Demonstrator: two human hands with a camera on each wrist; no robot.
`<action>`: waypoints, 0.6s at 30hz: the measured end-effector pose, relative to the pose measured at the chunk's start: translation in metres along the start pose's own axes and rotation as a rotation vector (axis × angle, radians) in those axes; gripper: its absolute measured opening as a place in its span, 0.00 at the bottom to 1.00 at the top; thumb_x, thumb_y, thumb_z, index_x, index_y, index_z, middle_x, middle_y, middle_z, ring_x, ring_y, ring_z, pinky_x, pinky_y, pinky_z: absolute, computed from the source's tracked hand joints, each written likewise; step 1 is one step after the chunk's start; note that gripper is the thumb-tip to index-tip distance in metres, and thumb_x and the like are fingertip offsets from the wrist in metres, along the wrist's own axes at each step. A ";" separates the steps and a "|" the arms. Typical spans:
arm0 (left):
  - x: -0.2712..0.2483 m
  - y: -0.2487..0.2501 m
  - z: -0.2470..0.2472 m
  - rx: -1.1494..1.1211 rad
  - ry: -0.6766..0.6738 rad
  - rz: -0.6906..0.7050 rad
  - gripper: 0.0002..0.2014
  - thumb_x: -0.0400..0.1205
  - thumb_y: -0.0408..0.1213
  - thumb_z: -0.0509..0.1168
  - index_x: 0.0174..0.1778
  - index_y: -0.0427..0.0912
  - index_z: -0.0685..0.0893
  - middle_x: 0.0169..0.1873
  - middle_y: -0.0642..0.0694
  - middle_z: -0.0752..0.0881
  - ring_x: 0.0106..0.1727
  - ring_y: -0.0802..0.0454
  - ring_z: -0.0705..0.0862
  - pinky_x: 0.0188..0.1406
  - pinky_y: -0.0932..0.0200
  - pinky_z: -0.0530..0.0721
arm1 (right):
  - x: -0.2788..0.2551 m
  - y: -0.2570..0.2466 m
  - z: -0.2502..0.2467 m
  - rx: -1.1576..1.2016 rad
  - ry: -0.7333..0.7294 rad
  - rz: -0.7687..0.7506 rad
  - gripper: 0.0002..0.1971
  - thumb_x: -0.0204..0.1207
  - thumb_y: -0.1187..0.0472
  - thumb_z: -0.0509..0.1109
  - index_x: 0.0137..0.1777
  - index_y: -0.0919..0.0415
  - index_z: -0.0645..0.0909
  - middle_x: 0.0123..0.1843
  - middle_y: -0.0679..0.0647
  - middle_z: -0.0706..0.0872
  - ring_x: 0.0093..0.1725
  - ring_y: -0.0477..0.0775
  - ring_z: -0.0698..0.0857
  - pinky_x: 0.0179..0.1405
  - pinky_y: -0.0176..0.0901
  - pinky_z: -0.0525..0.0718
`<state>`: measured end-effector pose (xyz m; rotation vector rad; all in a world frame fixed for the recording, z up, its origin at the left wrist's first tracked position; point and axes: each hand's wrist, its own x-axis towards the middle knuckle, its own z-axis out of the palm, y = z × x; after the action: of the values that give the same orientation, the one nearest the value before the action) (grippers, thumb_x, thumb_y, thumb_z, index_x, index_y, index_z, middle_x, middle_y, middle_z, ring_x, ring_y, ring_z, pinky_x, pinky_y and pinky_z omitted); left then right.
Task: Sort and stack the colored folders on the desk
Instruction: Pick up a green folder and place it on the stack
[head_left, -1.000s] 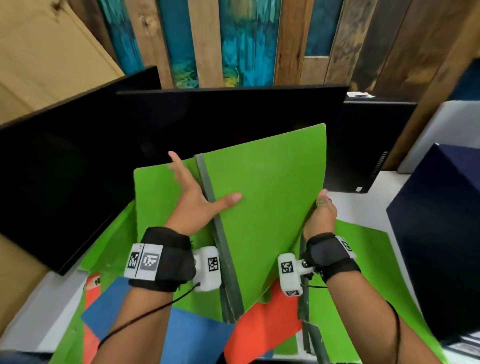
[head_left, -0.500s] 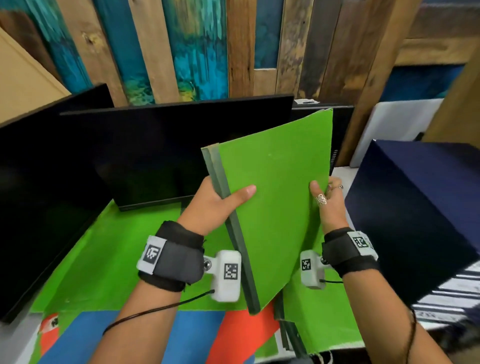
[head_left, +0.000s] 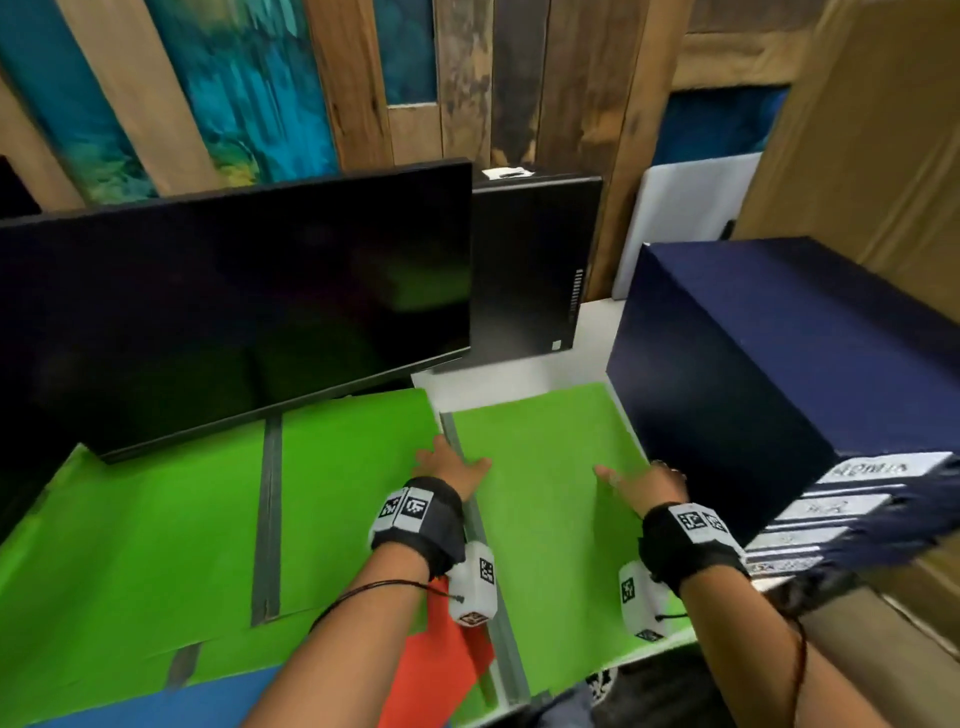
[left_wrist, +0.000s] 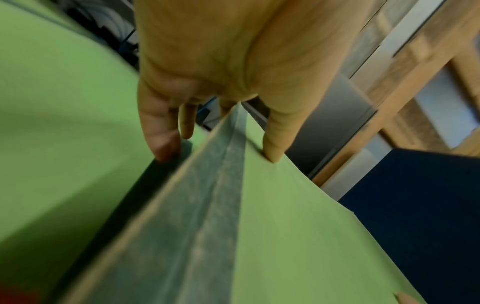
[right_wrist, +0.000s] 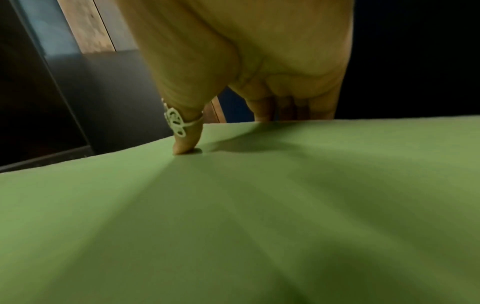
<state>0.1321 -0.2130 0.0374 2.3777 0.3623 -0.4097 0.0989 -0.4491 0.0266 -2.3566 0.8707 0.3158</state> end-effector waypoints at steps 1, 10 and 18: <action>0.002 -0.003 0.008 0.002 -0.021 -0.037 0.41 0.77 0.53 0.67 0.79 0.36 0.57 0.75 0.32 0.65 0.75 0.36 0.68 0.73 0.49 0.71 | 0.005 0.004 0.004 -0.080 -0.018 0.020 0.47 0.68 0.31 0.67 0.76 0.69 0.66 0.76 0.64 0.72 0.76 0.62 0.71 0.70 0.46 0.73; 0.018 -0.021 0.033 -0.328 -0.085 -0.180 0.39 0.78 0.42 0.69 0.78 0.37 0.52 0.72 0.35 0.72 0.70 0.39 0.75 0.70 0.51 0.74 | 0.028 0.007 0.020 -0.158 -0.095 0.028 0.57 0.65 0.31 0.70 0.82 0.66 0.48 0.82 0.65 0.58 0.82 0.64 0.59 0.79 0.54 0.63; 0.022 -0.011 0.031 -0.405 -0.070 -0.305 0.51 0.74 0.46 0.73 0.81 0.29 0.47 0.81 0.37 0.54 0.81 0.42 0.61 0.77 0.57 0.62 | 0.046 -0.003 0.027 -0.098 -0.113 0.141 0.61 0.57 0.21 0.65 0.81 0.66 0.56 0.80 0.64 0.65 0.78 0.65 0.67 0.75 0.55 0.71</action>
<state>0.1416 -0.2229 0.0001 1.9127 0.7087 -0.5044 0.1354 -0.4547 -0.0120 -2.3444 0.9891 0.5556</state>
